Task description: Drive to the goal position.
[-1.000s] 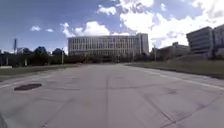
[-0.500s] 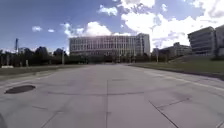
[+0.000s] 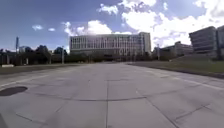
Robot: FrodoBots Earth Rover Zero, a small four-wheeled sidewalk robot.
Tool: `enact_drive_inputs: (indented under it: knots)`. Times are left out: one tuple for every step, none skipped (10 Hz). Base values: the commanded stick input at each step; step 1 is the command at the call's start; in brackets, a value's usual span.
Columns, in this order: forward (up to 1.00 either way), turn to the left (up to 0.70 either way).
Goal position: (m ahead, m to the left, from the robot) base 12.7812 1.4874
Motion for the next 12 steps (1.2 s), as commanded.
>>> enact_drive_inputs:
  knots:
    - [0.7,0.0]
    - [0.7,0.0]
    - [0.7,0.0]
    - [0.7,0.0]
    - [0.7,0.0]
    - [0.7,0.0]
    - [0.7,0.0]
    - [0.7,0.0]
    - [0.7,0.0]
    - [0.7,0.0]
    - [0.7,0.0]
    - [0.7,0.0]
